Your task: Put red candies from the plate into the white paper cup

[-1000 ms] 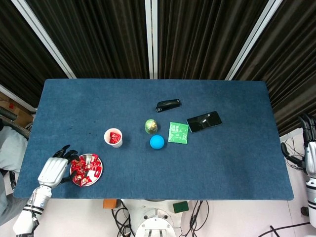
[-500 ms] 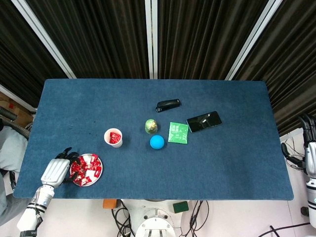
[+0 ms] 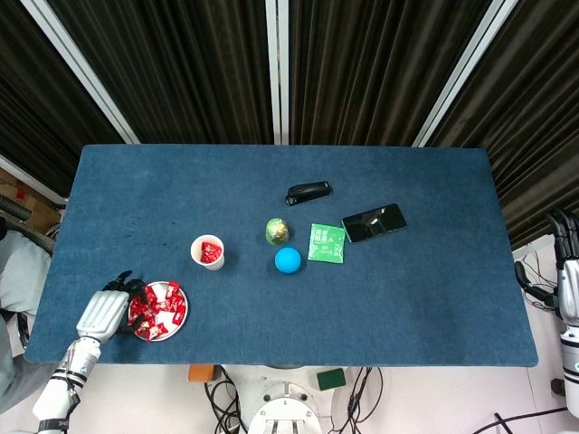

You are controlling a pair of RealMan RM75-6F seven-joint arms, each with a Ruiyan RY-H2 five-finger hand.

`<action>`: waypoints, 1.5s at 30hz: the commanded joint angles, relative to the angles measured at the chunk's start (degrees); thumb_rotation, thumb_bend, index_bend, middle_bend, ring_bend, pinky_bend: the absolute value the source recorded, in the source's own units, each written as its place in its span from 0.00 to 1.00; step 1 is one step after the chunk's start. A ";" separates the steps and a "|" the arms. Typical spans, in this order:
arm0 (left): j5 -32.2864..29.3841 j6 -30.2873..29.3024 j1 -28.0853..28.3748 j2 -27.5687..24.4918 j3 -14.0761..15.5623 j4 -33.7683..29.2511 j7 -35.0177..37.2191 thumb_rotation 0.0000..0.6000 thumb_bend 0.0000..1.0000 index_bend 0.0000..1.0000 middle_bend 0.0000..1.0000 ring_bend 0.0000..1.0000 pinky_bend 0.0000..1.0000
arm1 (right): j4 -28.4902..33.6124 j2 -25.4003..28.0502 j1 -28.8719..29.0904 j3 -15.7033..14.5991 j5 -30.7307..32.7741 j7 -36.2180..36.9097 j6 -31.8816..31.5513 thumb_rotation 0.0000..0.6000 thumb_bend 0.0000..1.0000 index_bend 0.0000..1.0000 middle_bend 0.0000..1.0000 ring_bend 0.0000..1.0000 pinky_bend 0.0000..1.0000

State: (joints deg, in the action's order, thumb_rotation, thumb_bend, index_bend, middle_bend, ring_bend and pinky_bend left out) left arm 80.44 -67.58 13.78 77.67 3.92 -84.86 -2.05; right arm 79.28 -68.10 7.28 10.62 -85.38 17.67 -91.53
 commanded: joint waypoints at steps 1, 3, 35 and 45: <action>0.21 0.05 -0.02 0.08 -0.01 0.05 0.10 1.00 0.32 0.47 0.22 0.06 0.21 | 0.04 0.00 0.03 -0.02 -0.01 -0.04 0.07 1.00 0.35 0.00 0.00 0.00 0.00; 0.30 0.09 0.00 0.21 -0.11 0.17 0.15 1.00 0.32 0.49 0.22 0.06 0.21 | 0.05 -0.04 0.06 -0.05 -0.05 -0.07 0.11 1.00 0.35 0.00 0.00 0.00 0.00; 6.42 -7.31 0.58 -9.66 -3.86 -11.74 0.82 1.00 0.32 0.62 0.26 0.06 0.22 | 0.29 0.07 0.05 -0.01 -0.22 0.07 -0.12 1.00 0.35 0.00 0.00 0.00 0.00; 2.60 -0.03 9.01 -7.16 -10.94 -11.00 2.59 1.00 0.33 0.63 0.26 0.06 0.22 | 0.13 -0.03 -0.05 -0.09 -0.33 0.33 -0.31 1.00 0.35 0.00 0.00 0.00 0.00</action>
State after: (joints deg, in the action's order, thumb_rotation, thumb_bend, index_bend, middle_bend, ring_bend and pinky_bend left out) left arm 84.08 -68.93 21.48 69.41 -5.94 -96.67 0.21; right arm 79.40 -68.12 7.23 10.52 -85.71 18.00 -91.84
